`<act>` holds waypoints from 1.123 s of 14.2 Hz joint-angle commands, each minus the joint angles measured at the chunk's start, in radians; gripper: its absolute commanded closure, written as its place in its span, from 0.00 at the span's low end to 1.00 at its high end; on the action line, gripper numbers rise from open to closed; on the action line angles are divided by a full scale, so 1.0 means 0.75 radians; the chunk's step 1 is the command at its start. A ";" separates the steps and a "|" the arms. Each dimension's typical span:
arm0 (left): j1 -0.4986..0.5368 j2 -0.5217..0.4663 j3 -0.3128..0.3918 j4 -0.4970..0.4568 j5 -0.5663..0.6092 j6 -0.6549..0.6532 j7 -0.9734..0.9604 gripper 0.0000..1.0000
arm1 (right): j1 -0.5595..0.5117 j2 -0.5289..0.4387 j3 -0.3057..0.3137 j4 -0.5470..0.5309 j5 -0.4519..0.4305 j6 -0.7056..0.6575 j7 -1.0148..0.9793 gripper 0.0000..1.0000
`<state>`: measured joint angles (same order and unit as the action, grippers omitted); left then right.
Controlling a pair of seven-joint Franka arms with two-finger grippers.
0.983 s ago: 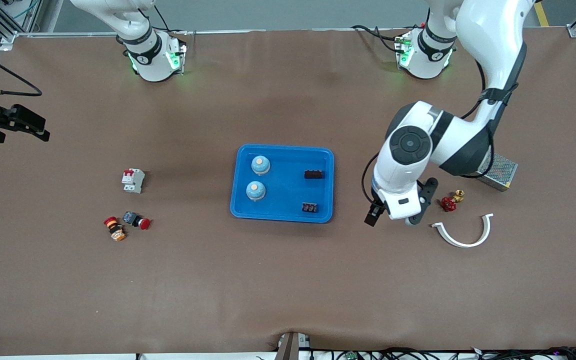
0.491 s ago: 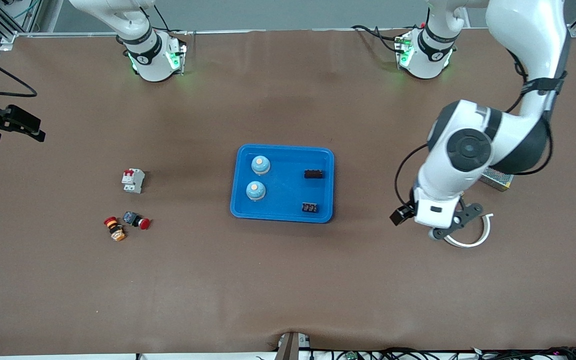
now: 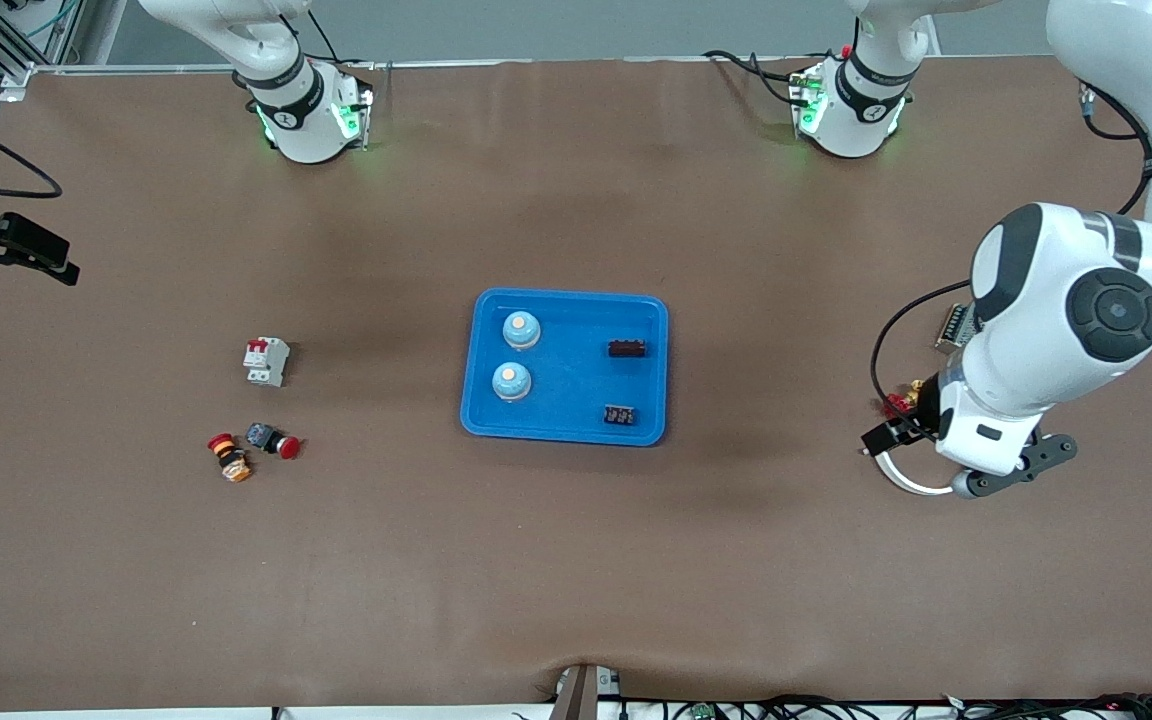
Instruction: Place electrolytic capacitor and blue bell in tray
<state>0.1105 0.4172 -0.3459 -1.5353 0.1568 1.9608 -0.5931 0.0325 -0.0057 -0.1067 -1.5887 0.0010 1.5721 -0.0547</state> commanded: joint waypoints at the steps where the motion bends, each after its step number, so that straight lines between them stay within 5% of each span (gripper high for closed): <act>1: 0.090 -0.067 -0.009 -0.011 -0.070 -0.080 0.211 0.00 | -0.013 0.016 0.007 0.032 -0.001 -0.012 -0.003 0.00; 9: 0.208 -0.145 -0.005 -0.015 -0.080 -0.127 0.512 0.00 | -0.009 0.028 0.007 0.034 0.003 0.006 0.001 0.00; 16: 0.213 -0.215 -0.007 -0.015 -0.080 -0.183 0.503 0.00 | 0.002 0.042 0.009 0.036 0.001 0.007 0.001 0.00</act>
<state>0.2661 0.2830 -0.3472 -1.5332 0.1176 1.8440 -0.2170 0.0338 0.0093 -0.1037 -1.5877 0.0012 1.5829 -0.0547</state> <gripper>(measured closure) 0.000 0.000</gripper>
